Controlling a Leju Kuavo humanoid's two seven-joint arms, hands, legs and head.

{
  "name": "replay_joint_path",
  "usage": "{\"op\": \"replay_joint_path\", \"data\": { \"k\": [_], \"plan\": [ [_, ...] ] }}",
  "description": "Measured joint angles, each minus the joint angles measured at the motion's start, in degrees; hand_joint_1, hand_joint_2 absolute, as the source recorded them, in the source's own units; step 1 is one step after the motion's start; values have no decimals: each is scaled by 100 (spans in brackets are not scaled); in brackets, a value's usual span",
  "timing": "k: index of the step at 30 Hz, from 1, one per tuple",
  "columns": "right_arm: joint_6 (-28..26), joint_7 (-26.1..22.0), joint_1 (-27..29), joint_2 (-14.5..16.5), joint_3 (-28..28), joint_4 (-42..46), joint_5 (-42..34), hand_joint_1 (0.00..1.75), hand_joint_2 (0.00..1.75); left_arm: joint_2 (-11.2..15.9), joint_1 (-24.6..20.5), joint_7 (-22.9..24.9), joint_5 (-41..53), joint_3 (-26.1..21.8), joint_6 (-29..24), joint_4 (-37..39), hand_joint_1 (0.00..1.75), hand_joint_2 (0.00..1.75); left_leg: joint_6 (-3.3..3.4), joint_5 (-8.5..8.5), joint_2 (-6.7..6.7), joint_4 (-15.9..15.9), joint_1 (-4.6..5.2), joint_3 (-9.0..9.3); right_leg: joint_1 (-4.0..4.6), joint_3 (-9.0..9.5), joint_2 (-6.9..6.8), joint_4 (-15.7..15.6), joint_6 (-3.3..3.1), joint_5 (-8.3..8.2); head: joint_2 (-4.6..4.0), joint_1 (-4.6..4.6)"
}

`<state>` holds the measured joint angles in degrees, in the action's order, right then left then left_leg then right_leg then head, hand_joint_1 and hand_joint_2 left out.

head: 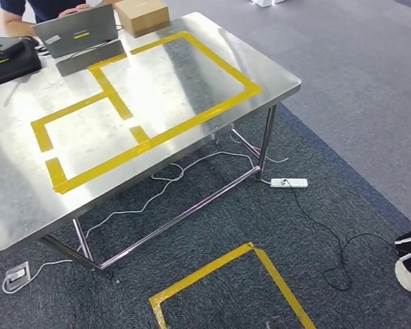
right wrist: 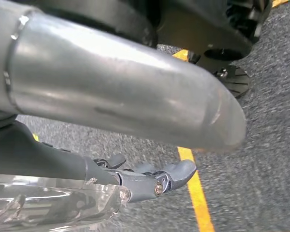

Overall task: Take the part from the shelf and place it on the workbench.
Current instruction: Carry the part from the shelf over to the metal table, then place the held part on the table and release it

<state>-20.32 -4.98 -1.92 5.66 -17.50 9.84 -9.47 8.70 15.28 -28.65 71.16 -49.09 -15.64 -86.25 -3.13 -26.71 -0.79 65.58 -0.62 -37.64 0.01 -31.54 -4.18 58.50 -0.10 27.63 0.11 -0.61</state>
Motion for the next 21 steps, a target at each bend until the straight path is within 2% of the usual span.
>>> {"op": "replay_joint_path", "data": {
  "k": [2, 3, 4, 5, 6, 8, 9, 10, 11, 12, 13, 14, 15, 17, 18, 19, 20, 21],
  "plan": [
    [19, 1, -6, -4, -6, 0, 34, 0, 0, 8, -18, -1, 4, 0, 3, -8, 175, 175, 50, 217, -255, -699, 48, 382, 34, 32, -132, 6, 47, 36, 0, 0],
    [27, 1, -7, -7, -14, -1, 54, 0, 0, 11, -23, -2, 8, 1, 4, -12, 175, 175, 81, 238, -326, -865, 68, 462, 54, 47, -191, 3, 74, 52, 0, 1],
    [34, 2, -8, -11, -28, -1, 74, 0, 0, 12, -24, -2, 11, 1, 4, -14, 175, 175, 112, 220, -303, -910, 85, 466, 71, 63, -255, -5, 99, 65, 0, 3],
    [43, 2, -10, -16, -45, -1, 96, 0, 0, 12, -16, -3, 15, -1, 5, -15, 175, 175, 151, 231, -217, -916, 76, 456, 75, 84, -320, -19, 124, 76, 0, 6],
    [52, 1, -14, -22, -66, -1, 123, 0, 0, 13, -5, -5, 17, -2, 5, -16, 175, 175, 182, 239, -142, -926, 62, 455, 71, 91, -287, -5, 157, 101, 0, 8],
    [78, -1, -19, -35, -105, -2, 183, 0, 0, 15, -21, -8, 24, 1, 5, -16, 175, 175, 250, 259, -3, -945, 22, 462, 52, -26, 10, 282, 221, 286, 0, 31],
    [92, -1, -17, -43, -126, -3, 212, 0, 0, 14, -36, -9, 28, 5, 5, -16, 175, 175, 274, 264, 60, -947, 6, 463, 41, -181, 213, 608, 244, 452, 0, 45],
    [104, -1, -11, -49, -146, -5, 235, 0, 0, 12, -52, -9, 32, 13, 5, -15, 175, 175, 289, 265, 126, -946, 1, 461, 36, -377, 335, 1011, 253, 636, 0, 55],
    [117, 1, -1, -58, -167, -9, 254, 0, 0, 7, -59, -9, 34, 20, 5, -15, 175, 175, 297, 265, 200, -945, -1, 459, 34, -570, 384, 1385, 258, 774, 0, 60],
    [127, 2, 8, -66, -187, -11, 271, 0, 0, 3, -60, -9, 36, 25, 5, -15, 175, 175, 298, 265, 283, -943, -2, 460, 34, -703, 400, 1613, 260, 813, 0, 60],
    [133, 2, 16, -71, -208, -14, 286, 0, 0, -1, -60, -9, 37, 29, 5, -15, 175, 175, 297, 265, 369, -941, -6, 463, 33, -735, 408, 1616, 259, 731, 0, 61],
    [138, 2, 19, -75, -227, -16, 301, 0, 0, -4, -60, -9, 39, 33, 5, -15, 175, 175, 291, 264, 457, -938, -14, 469, 27, -654, 434, 1384, 256, 544, 0, 60],
    [139, 1, 18, -75, -244, -17, 315, 0, 0, -4, -60, -9, 40, 35, 4, -15, 175, 175, 279, 259, 542, -932, -25, 476, 12, -485, 513, 990, 257, 305, 0, 61],
    [144, -4, 13, -76, -278, -20, 338, 0, 0, 3, -59, -4, 41, 39, 2, -15, 175, 175, 224, 252, 694, -900, -34, 458, -38, -151, 809, 279, 258, 38, 0, 59],
    [145, -9, 9, -76, -292, -21, 345, 0, 0, 8, -56, -1, 41, 40, -2, -15, 175, 175, 189, 260, 764, -892, -39, 435, -52, -61, 906, 109, 245, 6, 0, 59],
    [144, -13, 7, -76, -308, -22, 348, 0, 0, 11, -49, 5, 42, 39, -6, -15, 175, 175, 151, 277, 835, -892, -46, 409, -52, -31, 932, 63, 220, 29, 0, 56],
    [140, -20, 4, -76, -319, -22, 349, 0, 0, 11, -36, 10, 42, 39, -10, -15, 175, 175, 119, 297, 903, -900, -59, 390, -47, -19, 861, 60, 183, 17, 0, 54],
    [136, -25, 1, -75, -328, -22, 349, 0, 0, 11, -16, 15, 42, 35, -13, -15, 175, 175, 91, 306, 904, -906, -67, 377, -46, -20, 793, 55, 146, 7, 0, 55]
  ]
}}
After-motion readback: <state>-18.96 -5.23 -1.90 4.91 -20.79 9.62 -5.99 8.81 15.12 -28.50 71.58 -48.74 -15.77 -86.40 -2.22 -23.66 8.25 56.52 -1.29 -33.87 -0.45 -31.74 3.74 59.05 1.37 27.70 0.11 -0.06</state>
